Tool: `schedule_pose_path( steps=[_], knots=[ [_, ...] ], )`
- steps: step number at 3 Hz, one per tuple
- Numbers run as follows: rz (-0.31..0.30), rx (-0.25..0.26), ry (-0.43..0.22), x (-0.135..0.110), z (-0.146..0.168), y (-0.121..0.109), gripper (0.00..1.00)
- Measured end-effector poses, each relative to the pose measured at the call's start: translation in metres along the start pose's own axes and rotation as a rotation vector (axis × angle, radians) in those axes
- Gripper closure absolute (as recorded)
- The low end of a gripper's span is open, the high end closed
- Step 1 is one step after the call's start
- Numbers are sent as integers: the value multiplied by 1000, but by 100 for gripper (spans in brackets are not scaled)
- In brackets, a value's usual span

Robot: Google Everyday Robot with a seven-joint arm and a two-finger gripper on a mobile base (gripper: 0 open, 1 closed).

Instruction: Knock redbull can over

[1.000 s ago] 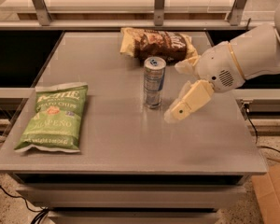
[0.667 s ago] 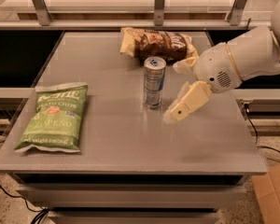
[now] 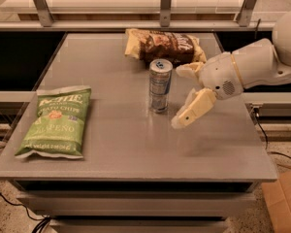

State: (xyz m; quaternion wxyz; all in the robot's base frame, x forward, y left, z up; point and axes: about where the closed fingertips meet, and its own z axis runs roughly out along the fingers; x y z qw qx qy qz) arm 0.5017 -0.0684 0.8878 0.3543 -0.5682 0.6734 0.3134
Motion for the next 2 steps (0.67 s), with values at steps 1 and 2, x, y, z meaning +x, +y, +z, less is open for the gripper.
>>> schedule_pose_path(
  steps=[1, 2],
  knots=[
    [-35, -31, -57, 8, 10, -6, 0],
    [-59, -61, -133, 11, 19, -11, 0]
  ],
)
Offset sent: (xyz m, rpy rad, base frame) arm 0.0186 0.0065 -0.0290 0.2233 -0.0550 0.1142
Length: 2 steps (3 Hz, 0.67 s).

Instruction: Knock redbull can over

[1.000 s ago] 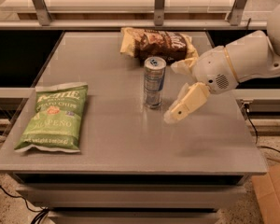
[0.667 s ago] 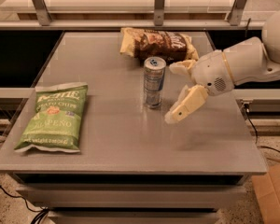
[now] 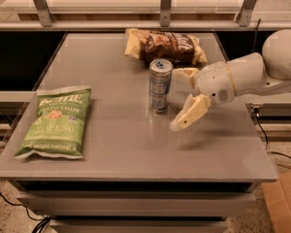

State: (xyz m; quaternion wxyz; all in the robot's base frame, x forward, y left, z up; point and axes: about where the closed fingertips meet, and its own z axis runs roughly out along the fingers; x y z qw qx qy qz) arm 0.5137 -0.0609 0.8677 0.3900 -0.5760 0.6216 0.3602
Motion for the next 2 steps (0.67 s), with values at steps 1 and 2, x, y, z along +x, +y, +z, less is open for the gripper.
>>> schedule_pose_path(
  steps=[1, 2],
  knots=[
    [-16, -21, -69, -1, 5, -4, 0],
    [-30, -35, -122, -5, 8, -7, 0]
  ],
)
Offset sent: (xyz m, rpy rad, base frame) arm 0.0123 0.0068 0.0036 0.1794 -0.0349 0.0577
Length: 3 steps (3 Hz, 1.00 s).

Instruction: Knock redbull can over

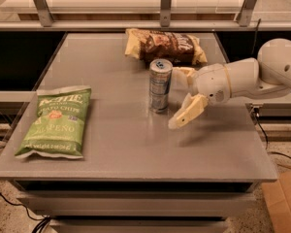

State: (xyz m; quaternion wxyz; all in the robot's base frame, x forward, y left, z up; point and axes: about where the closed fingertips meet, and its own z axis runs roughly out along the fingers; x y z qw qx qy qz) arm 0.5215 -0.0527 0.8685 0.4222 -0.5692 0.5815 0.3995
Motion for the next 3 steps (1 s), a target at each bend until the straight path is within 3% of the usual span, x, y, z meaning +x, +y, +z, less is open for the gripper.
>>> schedule_pose_path(
  steps=[1, 3],
  knots=[
    [-12, -19, -43, -4, 4, -1, 0],
    [-26, -47, -99, -6, 9, -2, 40]
  ],
)
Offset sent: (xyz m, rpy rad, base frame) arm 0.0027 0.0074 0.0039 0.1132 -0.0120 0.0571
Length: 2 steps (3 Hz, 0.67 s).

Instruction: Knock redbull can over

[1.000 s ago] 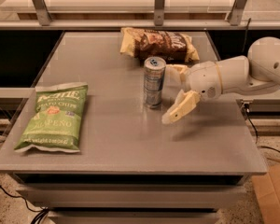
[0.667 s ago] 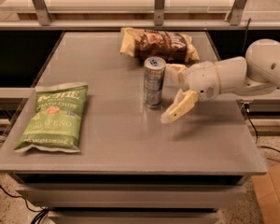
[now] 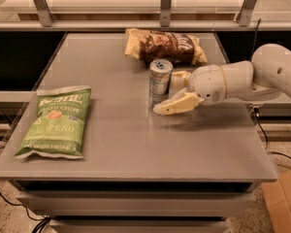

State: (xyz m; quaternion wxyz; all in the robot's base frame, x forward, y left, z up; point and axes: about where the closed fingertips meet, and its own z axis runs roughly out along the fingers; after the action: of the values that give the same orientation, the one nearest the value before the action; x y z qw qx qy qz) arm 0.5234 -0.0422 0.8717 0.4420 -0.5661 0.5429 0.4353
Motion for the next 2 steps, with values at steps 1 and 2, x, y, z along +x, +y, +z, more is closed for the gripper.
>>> schedule_pose_path(
  steps=[1, 2],
  knots=[
    [-15, -3, -2, 1, -1, -4, 64],
    [-28, -3, 1, 0, -3, -11, 87]
  ],
)
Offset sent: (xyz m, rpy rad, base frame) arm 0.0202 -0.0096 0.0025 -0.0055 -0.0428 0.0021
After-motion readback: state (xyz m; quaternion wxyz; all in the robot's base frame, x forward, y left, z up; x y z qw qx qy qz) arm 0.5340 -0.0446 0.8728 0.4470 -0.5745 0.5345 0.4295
